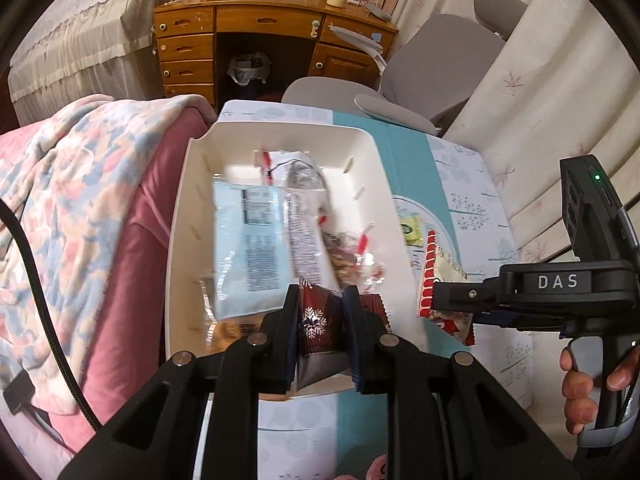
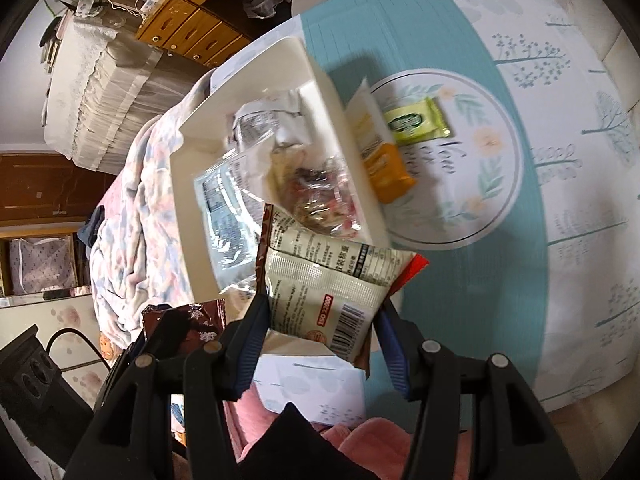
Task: Organize snacks
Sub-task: 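Carry both packets over the white tray, lower them in and open both tools, then move both tools from the tray to the yellow-green packet and orange oat bar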
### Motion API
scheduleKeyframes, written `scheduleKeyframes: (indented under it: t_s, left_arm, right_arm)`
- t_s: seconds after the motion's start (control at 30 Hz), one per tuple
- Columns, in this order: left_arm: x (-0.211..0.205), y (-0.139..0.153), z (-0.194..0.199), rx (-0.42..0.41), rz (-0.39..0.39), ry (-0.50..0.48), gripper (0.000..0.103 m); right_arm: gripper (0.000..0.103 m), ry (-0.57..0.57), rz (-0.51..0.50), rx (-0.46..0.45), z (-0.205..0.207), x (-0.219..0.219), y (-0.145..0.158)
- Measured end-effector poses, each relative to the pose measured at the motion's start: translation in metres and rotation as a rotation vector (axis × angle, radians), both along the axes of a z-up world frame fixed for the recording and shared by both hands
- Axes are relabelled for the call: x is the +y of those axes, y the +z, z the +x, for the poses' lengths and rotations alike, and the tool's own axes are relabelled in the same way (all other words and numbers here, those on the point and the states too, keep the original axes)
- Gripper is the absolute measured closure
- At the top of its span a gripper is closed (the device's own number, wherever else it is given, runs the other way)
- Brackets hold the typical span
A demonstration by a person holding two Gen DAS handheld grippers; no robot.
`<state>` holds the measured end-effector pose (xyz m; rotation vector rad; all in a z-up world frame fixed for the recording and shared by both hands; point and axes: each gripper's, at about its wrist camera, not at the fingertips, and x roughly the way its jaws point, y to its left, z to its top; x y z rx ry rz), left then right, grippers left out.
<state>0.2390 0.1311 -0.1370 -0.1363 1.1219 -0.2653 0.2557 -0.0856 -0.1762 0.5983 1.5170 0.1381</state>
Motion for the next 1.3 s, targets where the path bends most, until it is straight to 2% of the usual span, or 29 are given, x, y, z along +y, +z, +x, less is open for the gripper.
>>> scheduleKeyframes:
  t_s: [0.3, 0.4, 0.47, 0.5, 0.57, 0.63, 0.7, 0.77, 0.83, 1.07, 1.3]
  left_arm:
    - [0.032, -0.012, 0.004, 0.009, -0.009, -0.019, 0.083]
    - [0.034, -0.013, 0.005, 0.007, -0.006, -0.033, 0.074]
    - [0.033, -0.013, 0.005, 0.006, -0.003, -0.041, 0.069]
    - [0.032, -0.014, 0.005, 0.007, 0.0, -0.046, 0.067]
    - [0.03, -0.015, 0.005, 0.017, 0.009, -0.06, 0.054]
    - [0.027, -0.016, 0.004, 0.022, 0.02, -0.07, 0.048]
    - [0.023, -0.015, 0.004, 0.023, 0.024, -0.079, 0.047]
    - [0.018, -0.015, 0.002, 0.026, 0.028, -0.09, 0.039]
    - [0.012, -0.014, 0.001, 0.029, 0.033, -0.096, 0.036]
    - [-0.016, -0.012, 0.0, 0.061, 0.046, -0.114, 0.032]
    - [-0.051, -0.004, 0.006, 0.076, 0.059, -0.114, 0.029]
  right_arm:
    - [0.047, -0.031, 0.045, 0.002, -0.002, 0.025, -0.015]
    - [0.043, -0.042, 0.055, 0.005, -0.003, 0.027, -0.019]
    - [0.03, -0.052, 0.058, 0.003, -0.004, 0.028, -0.02]
    - [0.029, -0.055, 0.053, 0.003, -0.005, 0.028, -0.02]
    - [0.028, -0.065, 0.054, -0.002, -0.006, 0.026, -0.02]
    - [0.028, -0.075, 0.057, -0.006, -0.007, 0.022, -0.019]
    - [0.028, -0.086, 0.054, -0.009, -0.008, 0.017, -0.019]
    - [0.028, -0.094, 0.052, -0.012, -0.01, 0.012, -0.018]
    - [0.028, -0.097, 0.049, -0.018, -0.012, 0.007, -0.018]
    - [0.028, -0.081, 0.019, -0.057, -0.021, -0.016, -0.012]
    - [0.028, -0.009, -0.06, -0.16, -0.022, -0.048, -0.007]
